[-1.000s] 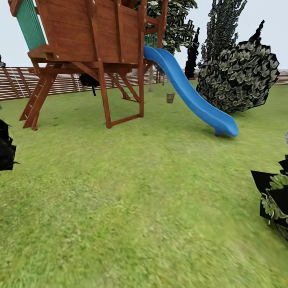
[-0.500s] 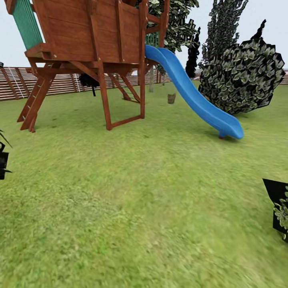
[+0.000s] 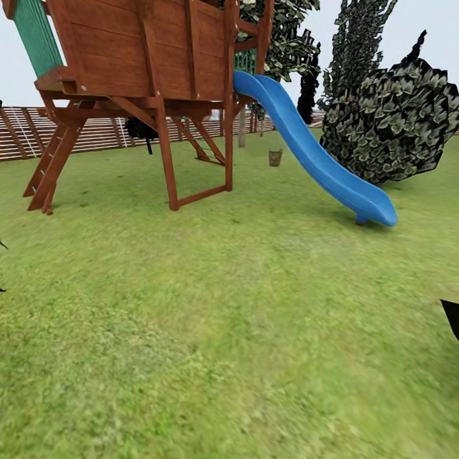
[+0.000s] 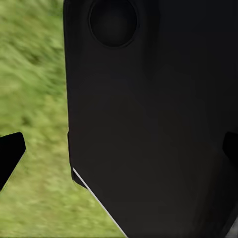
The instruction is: Take the three Easter eggs out of the wicker basket on the lawn in the garden, then place them on the lawn next to a single tree (choose any tree) so that all three eggs are next to the same tree and none are left in the basket.
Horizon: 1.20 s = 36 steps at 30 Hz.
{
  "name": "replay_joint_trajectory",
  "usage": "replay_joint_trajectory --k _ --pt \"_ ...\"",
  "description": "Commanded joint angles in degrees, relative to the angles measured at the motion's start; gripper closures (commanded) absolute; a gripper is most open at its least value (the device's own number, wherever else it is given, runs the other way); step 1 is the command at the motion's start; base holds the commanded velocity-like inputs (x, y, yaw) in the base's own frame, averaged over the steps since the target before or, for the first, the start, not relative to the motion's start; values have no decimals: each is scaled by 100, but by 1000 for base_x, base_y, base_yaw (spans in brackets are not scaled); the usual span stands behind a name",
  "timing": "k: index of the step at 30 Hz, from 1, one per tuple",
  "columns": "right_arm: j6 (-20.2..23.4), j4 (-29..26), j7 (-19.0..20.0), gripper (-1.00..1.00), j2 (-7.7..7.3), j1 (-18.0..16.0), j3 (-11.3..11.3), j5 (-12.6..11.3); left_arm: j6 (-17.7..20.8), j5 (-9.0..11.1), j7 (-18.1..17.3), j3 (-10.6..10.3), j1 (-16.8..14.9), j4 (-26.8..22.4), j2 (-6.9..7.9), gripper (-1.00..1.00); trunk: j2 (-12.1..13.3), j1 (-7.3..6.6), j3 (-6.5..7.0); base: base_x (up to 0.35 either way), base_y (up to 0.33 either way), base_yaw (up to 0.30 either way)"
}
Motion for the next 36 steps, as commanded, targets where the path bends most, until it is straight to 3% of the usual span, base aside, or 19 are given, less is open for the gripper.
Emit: replay_joint_trajectory --k 1,9,25,36 --pt "-17 4 -3 -100 -1 -3 -5 49 -3 6 0 21 -2 1 -2 -100 -2 3 -5 327 94 0" --pt "-20 4 -3 -100 0 -3 1 50 -3 5 0 21 -2 1 -2 -100 -2 3 -5 327 94 -31" --pt "-20 4 6 -100 -5 -3 2 50 -3 7 0 21 -2 2 -2 -100 -2 3 -5 327 93 -249" --pt "-20 4 6 -100 0 -3 2 50 -3 5 0 21 -2 1 -2 -100 -2 3 -5 327 93 -16"
